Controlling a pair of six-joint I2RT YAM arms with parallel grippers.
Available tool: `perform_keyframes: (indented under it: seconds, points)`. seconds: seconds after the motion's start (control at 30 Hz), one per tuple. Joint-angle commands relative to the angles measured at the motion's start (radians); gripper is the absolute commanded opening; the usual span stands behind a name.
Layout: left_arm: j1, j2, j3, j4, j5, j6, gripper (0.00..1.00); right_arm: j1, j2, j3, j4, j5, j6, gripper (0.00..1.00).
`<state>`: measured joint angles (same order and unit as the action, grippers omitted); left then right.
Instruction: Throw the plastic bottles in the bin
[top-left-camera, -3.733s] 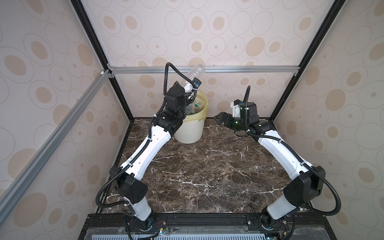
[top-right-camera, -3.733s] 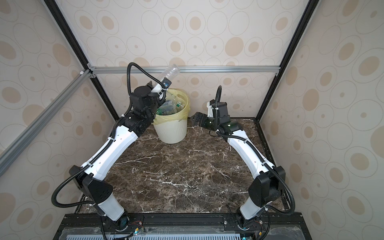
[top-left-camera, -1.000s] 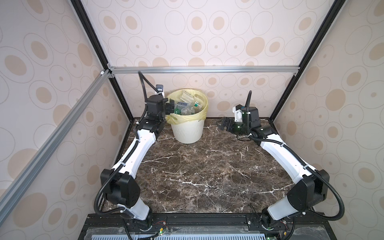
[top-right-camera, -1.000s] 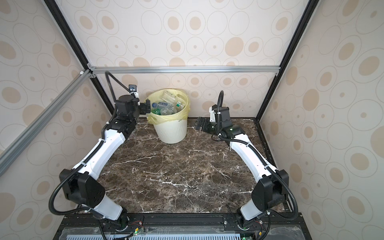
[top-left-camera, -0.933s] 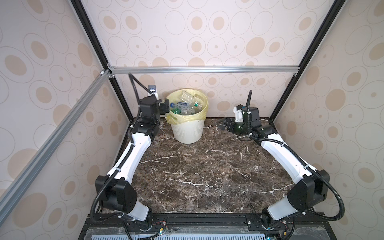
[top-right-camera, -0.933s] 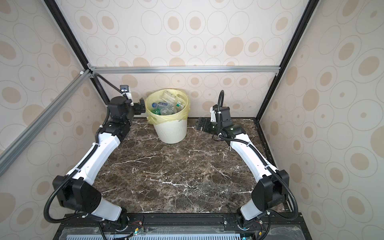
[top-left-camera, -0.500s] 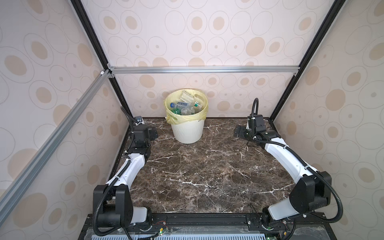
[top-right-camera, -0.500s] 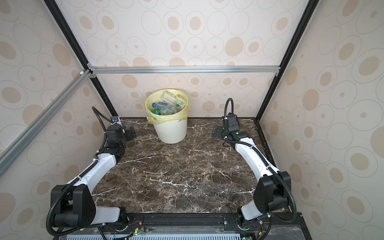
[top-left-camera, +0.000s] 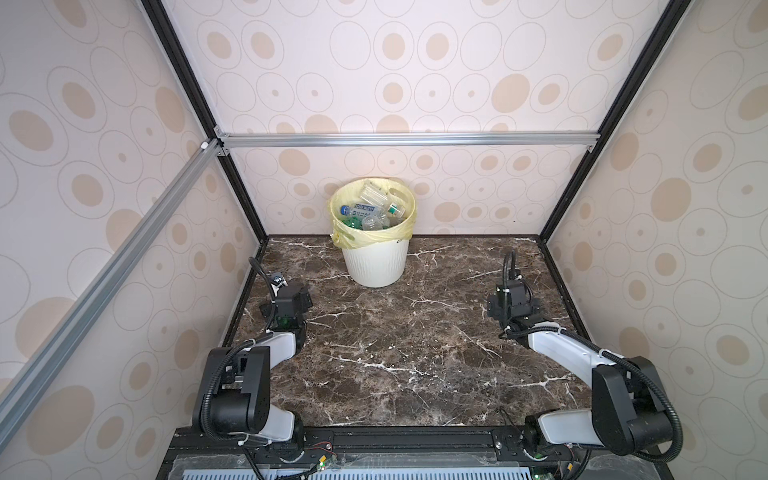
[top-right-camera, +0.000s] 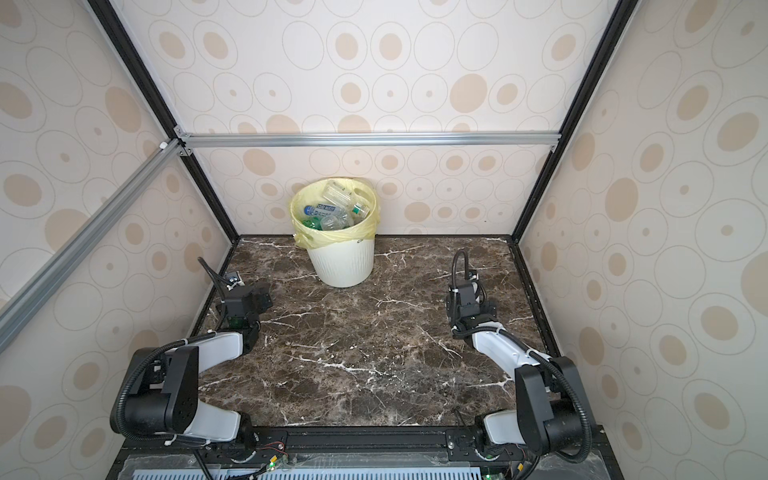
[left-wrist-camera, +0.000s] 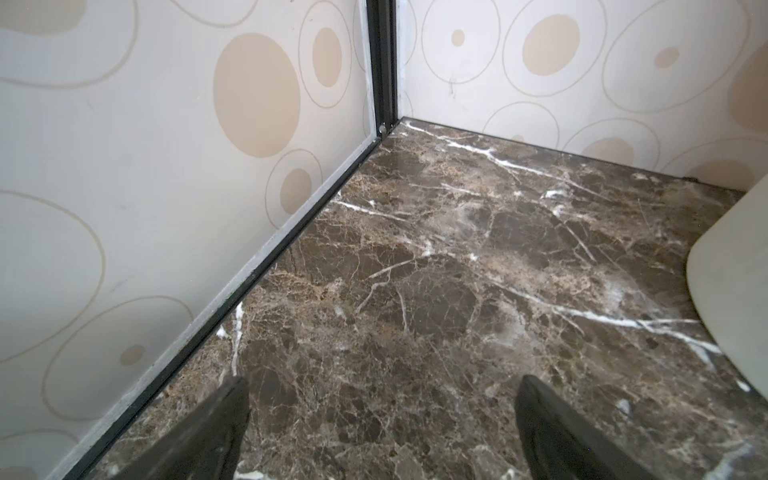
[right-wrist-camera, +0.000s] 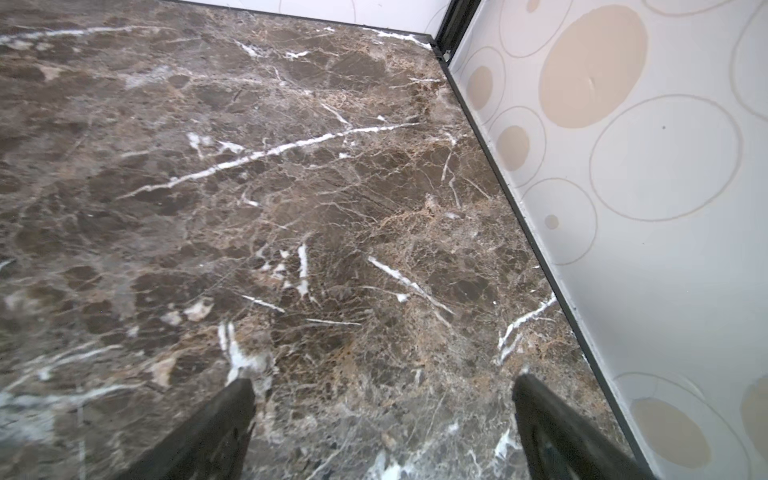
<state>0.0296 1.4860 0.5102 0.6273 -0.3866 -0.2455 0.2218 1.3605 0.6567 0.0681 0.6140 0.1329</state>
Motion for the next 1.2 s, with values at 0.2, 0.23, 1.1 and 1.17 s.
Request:
perform_keyframes:
  seconds: [0.2,0.23,1.1,1.17]
  points:
    - [0.02,0.033,-0.12,0.343,0.108,0.059,0.99,-0.007,0.024,-0.162,0.446,0.078,-0.066,1.0]
    - [0.018,0.012,-0.152,0.377,0.121,0.058,0.99,-0.007,0.03,-0.182,0.486,0.074,-0.077,1.0]
    - [-0.093,0.099,-0.302,0.775,0.124,0.222,0.99,-0.004,0.139,-0.282,0.834,-0.019,-0.174,1.0]
    - [-0.094,0.095,-0.299,0.761,0.124,0.219,0.99,-0.004,0.139,-0.284,0.837,-0.019,-0.174,1.0]
